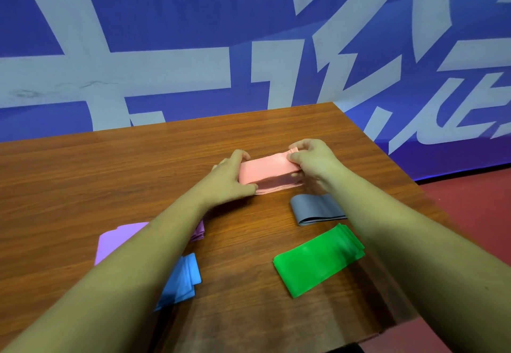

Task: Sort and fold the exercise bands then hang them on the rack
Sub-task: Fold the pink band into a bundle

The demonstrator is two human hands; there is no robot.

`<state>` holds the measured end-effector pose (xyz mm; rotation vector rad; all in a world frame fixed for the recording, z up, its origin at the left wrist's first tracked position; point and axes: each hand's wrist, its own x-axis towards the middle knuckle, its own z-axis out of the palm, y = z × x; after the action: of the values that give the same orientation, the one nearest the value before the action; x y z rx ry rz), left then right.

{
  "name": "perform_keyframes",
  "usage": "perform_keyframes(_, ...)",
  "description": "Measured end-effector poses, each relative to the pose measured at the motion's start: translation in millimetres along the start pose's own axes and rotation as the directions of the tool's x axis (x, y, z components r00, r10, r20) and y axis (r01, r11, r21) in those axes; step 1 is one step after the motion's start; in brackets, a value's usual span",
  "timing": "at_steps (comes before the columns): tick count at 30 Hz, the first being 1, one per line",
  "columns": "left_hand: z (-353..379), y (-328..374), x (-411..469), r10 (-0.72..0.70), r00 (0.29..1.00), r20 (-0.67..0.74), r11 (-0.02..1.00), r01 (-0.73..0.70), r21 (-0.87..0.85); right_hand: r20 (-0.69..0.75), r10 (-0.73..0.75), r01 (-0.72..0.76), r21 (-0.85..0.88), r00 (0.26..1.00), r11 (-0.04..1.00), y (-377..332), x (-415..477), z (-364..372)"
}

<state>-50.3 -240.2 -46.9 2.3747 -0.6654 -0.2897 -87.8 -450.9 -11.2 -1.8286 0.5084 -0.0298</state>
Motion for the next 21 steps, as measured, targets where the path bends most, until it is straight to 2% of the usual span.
perform_keyframes(4,1,-4,2,0.0,0.999,-0.05,0.996,0.005,0.092,-0.047,-0.063,0.054,-0.167,0.997,0.985,2,4,-4)
perform_keyframes(6,0,-6,3,-0.004,1.0,-0.023,0.994,0.007,0.112,-0.067,-0.067,0.051,-0.217,0.996,0.975,6,7,-4)
perform_keyframes(9,3,-7,3,-0.02,1.0,0.003,0.992,0.019,0.122,-0.067,-0.052,0.038,-0.191,0.996,0.981,11,10,-1)
perform_keyframes(14,8,-8,7,0.037,0.999,0.014,0.986,-0.038,0.161,-0.065,0.022,-0.032,-0.156,0.998,0.987,11,14,5)
perform_keyframes(21,1,-15,9,0.028,0.999,0.028,0.99,-0.031,0.135,-0.071,0.002,-0.02,-0.252,0.997,0.968,16,16,10)
